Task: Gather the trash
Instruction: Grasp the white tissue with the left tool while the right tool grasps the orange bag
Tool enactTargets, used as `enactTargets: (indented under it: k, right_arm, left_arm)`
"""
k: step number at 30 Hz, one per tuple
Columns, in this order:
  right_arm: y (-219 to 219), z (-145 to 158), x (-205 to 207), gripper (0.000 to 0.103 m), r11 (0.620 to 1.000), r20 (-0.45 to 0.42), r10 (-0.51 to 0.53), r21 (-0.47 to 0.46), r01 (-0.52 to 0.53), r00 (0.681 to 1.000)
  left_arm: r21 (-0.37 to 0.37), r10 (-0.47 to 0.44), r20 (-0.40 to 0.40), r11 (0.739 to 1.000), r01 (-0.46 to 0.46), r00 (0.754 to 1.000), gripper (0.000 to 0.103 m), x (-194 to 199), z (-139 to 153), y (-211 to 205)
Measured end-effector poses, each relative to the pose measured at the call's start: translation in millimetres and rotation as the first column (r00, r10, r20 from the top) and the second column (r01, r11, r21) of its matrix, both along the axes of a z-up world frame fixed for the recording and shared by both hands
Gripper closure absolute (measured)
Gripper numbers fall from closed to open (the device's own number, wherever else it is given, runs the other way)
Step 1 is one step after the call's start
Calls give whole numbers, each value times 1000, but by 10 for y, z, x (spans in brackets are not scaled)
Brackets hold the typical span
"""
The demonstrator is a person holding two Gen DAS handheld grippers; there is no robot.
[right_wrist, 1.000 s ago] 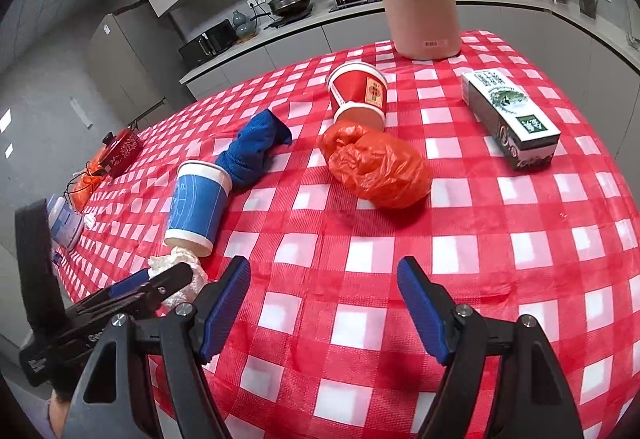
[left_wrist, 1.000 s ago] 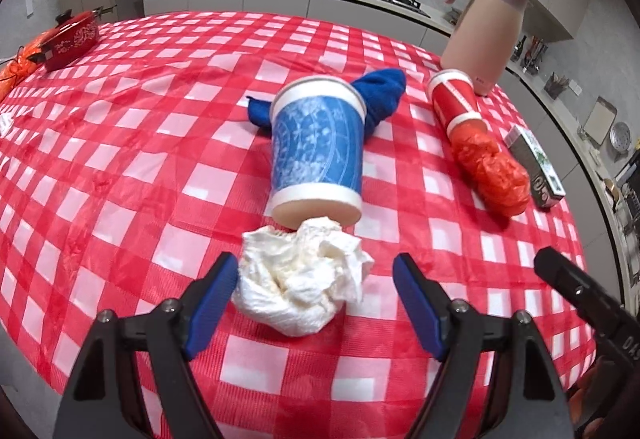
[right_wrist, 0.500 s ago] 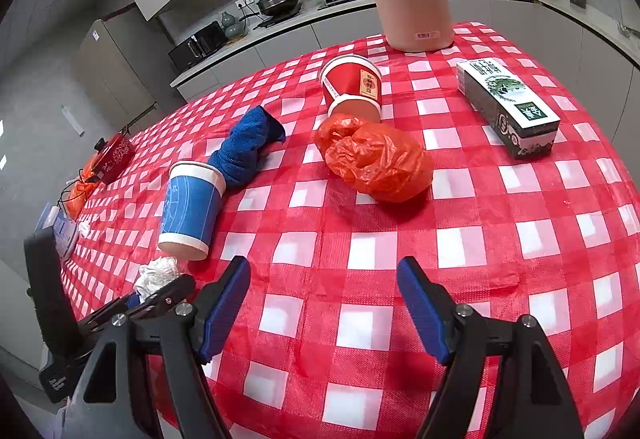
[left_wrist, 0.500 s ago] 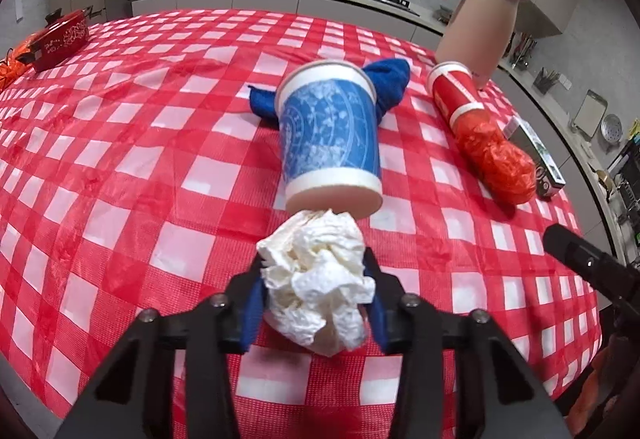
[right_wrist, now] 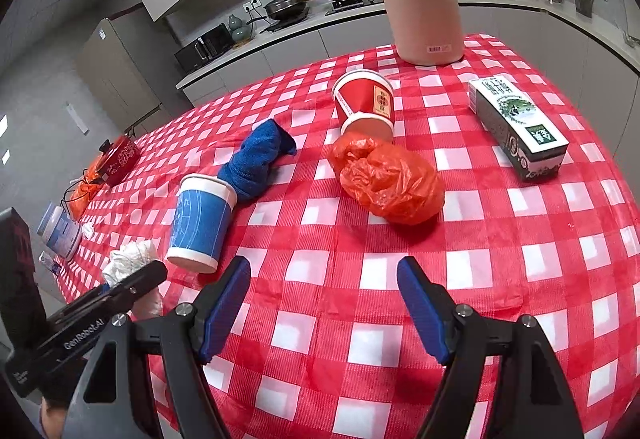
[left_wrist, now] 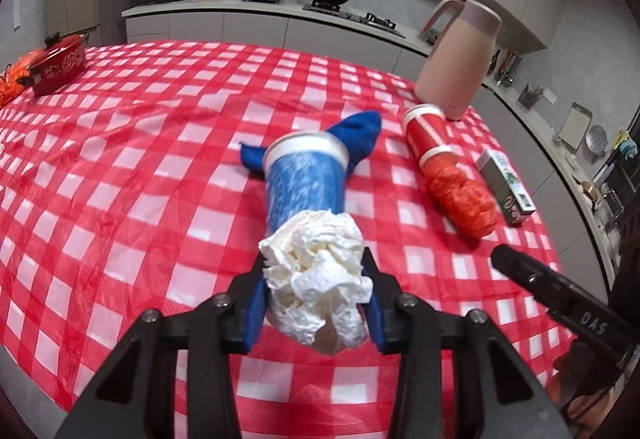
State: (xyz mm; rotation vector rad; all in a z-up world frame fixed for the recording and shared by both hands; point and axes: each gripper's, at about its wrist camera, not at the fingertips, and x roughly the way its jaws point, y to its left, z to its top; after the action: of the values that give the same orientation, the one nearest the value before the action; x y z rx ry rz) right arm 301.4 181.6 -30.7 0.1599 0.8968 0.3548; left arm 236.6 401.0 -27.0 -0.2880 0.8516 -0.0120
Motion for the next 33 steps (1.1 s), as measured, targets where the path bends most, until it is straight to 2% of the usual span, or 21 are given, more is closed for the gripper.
enactTargets:
  k: [19, 27, 33]
  right_arm:
    - [-199, 26, 286, 25, 999, 7, -43, -31, 44, 999]
    - [-151, -126, 710, 25, 994, -4, -31, -105, 31, 1000]
    - [-96, -308, 1005, 25, 992, -54, 1, -129, -8, 999]
  left_arm:
    - [-17, -84, 28, 996, 84, 996, 60, 491, 133, -344]
    - [-24, -102, 13, 995, 102, 995, 60, 787, 77, -421]
    - [-26, -108, -5, 994, 108, 994, 60, 947, 27, -461]
